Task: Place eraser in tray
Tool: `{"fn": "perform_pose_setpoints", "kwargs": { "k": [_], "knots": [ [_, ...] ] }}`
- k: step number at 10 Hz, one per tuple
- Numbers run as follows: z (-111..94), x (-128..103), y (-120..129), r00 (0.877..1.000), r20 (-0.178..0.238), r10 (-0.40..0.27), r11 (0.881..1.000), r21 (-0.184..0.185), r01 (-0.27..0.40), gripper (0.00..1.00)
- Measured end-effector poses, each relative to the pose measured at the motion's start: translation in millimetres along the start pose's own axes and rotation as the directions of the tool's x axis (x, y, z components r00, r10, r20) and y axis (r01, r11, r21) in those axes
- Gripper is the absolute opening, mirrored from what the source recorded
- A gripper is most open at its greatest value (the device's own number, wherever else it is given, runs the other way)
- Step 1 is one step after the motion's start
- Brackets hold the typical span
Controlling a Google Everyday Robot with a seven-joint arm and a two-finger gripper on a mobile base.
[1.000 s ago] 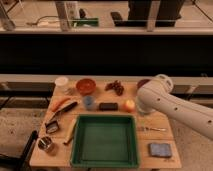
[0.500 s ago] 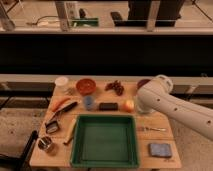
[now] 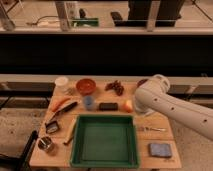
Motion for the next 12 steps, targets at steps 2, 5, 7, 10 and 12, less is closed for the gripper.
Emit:
{"fn": "perform_pose_setpoints", "kwargs": {
  "k": [2,5,7,10,12],
  "knots": [
    [1,0,-3,1.000,0.013,-0.012,1.000,0.002,0.012,0.80],
    [15,-17,-26,0.997,0.047,-0.054,0.999,-0.006,0.054,0.80],
    [23,-27,-36,0.994,0.063,-0.084,0.996,-0.010,0.085,0.80],
    [32,-38,-48,0.990,0.093,-0.111,0.994,-0.015,0.113,0.80],
    [38,-47,-58,0.985,0.116,-0.125,0.992,-0.015,0.127,0.80]
  ]
}}
